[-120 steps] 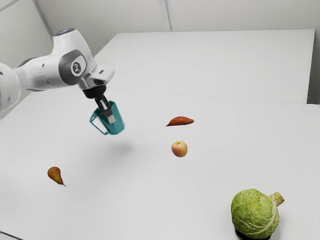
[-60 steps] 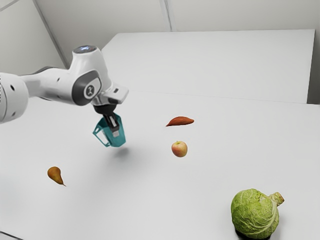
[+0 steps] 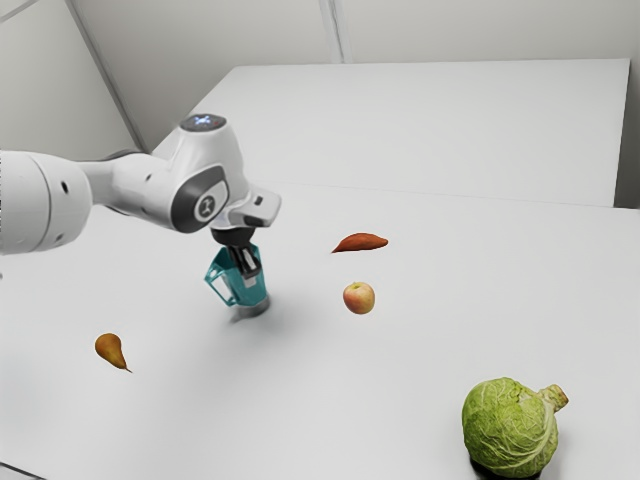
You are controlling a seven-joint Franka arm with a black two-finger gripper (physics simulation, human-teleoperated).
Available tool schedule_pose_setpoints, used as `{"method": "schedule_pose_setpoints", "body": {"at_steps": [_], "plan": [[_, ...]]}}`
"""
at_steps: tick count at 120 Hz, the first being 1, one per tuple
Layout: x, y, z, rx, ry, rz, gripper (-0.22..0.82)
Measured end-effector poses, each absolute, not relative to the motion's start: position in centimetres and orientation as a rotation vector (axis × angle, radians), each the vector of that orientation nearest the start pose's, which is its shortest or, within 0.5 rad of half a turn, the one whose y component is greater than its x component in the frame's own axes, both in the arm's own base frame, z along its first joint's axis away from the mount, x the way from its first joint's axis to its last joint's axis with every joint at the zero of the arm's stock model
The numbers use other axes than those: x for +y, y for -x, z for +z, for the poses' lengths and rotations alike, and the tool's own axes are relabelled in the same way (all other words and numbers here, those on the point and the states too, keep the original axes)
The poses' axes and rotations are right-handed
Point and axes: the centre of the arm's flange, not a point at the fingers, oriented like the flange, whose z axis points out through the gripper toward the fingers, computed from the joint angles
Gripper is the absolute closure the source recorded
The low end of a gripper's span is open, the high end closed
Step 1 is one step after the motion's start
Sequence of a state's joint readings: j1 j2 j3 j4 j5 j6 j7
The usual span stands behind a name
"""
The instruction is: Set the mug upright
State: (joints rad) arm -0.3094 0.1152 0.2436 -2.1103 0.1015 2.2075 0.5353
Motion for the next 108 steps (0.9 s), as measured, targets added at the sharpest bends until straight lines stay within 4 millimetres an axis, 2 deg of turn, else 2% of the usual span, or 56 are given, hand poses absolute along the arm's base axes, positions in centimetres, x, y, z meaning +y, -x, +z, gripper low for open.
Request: {"method": "schedule_pose_setpoints", "body": {"at_steps": [29,55,108], "plan": [[-4.1,-56.1,34.7,0.966,2.868,0.037,0.78],[-4.2,-56.3,34.6,0.940,2.873,0.009,0.77],[-4.5,-56.4,34.9,0.932,2.875,-0.007,0.46]]}}
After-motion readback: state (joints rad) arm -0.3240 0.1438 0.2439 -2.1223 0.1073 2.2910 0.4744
